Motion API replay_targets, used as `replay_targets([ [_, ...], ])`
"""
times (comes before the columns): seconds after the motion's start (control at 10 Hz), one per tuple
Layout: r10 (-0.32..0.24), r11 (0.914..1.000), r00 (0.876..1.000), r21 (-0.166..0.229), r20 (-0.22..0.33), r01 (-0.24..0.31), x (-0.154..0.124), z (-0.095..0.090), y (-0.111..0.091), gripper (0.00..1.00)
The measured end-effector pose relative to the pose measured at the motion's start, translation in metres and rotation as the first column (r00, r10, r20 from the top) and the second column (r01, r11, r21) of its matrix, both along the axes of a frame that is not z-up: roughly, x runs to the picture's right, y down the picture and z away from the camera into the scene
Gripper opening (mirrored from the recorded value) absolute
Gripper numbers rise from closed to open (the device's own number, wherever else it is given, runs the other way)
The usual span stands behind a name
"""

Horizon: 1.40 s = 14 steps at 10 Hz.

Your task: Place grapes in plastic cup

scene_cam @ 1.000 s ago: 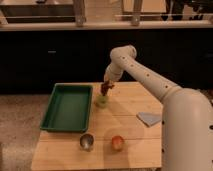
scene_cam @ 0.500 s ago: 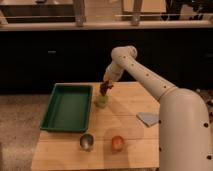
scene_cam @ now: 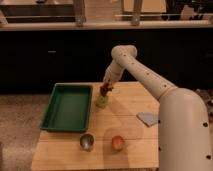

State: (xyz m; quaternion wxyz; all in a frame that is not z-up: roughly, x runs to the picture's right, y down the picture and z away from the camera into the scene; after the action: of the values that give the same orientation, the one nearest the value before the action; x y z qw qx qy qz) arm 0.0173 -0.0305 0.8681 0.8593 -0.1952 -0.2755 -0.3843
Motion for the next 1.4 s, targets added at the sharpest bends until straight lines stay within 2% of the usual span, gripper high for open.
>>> replay_targets([
  [0.3,-0.061,0.9969,0.998,-0.048,0.024,0.062,-0.008,-0.002,0.008,0.00],
  [0.6,-0.114,0.9895,0.993,-0.085,0.036,0.117,-0.013,0.003,0.019,0.00],
  [1.1,-0.145,0.9837,0.989,-0.101,0.039,0.149,-0.009,0.005,0.030,0.00],
  [1.4,-0.165,0.9796,0.985,-0.108,0.049,0.169,-0.016,0.002,0.036,0.02],
])
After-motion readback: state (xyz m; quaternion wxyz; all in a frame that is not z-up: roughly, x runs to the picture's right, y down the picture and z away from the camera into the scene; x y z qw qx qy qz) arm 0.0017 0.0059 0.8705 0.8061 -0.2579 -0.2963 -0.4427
